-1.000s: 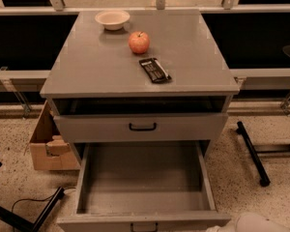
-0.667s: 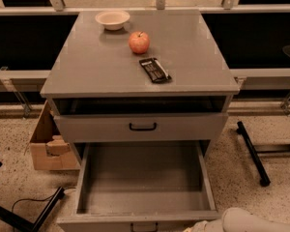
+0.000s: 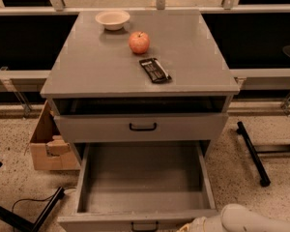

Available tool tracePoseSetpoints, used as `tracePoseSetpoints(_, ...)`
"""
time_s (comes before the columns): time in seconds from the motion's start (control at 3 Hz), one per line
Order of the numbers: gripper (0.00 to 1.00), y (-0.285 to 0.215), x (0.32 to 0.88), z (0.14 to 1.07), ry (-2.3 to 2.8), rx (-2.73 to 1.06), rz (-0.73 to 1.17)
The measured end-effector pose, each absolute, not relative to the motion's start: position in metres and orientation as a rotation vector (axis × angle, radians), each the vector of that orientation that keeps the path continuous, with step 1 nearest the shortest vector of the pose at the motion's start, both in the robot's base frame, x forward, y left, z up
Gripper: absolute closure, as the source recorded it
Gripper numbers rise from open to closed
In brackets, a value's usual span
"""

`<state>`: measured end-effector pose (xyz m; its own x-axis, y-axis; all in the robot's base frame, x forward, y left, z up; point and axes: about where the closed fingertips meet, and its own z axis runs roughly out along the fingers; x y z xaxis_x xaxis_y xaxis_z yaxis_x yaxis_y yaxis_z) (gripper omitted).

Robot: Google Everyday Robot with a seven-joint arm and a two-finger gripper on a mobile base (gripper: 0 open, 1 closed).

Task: Close middle drawer

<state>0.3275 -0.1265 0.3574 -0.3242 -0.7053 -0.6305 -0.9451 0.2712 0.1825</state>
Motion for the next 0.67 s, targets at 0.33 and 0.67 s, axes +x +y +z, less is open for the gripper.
tracePoseSetpoints(0.33, 1.0, -0.1288, 0.364, 0.3514, 2.057, -1.461, 0.762)
tracePoseSetpoints(0.67, 1.0, -0.1292, 0.3661, 0.3513, 2.054, -1.46, 0.761)
